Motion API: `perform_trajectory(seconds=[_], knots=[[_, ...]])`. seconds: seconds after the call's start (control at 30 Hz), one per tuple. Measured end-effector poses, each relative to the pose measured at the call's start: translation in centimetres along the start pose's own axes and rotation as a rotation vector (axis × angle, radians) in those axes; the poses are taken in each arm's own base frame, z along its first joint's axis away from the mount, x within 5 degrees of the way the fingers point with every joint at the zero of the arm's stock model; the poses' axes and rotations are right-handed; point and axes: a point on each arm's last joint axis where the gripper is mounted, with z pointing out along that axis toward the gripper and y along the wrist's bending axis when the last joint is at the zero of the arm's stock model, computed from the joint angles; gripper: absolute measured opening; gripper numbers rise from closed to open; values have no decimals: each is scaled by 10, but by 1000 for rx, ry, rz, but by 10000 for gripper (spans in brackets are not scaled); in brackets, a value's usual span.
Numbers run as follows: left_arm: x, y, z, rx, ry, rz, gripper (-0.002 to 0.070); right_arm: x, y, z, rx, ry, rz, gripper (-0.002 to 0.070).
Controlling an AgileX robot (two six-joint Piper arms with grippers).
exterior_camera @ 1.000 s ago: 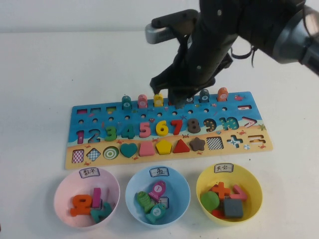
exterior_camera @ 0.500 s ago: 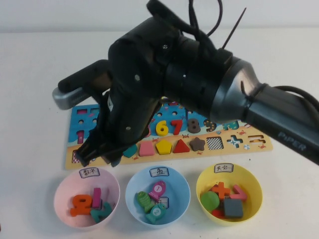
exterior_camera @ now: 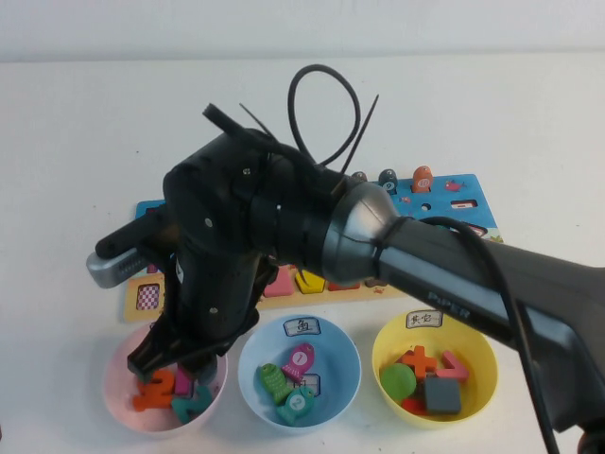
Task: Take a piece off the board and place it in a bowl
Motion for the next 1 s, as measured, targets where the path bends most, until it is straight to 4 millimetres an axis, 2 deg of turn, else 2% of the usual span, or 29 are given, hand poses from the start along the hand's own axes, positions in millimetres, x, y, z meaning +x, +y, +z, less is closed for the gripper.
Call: perform_trajectory(seconds=[0.17, 0.8, 1.0], knots=[[0, 0, 0, 0, 0, 0, -5, 0, 1, 12, -9, 26, 5, 241], [0, 0, 0, 0, 0, 0, -5, -5, 5, 13, -40, -32, 33, 241], [0, 0, 0, 0, 0, 0, -5, -5, 3, 30, -33, -1, 43, 241]])
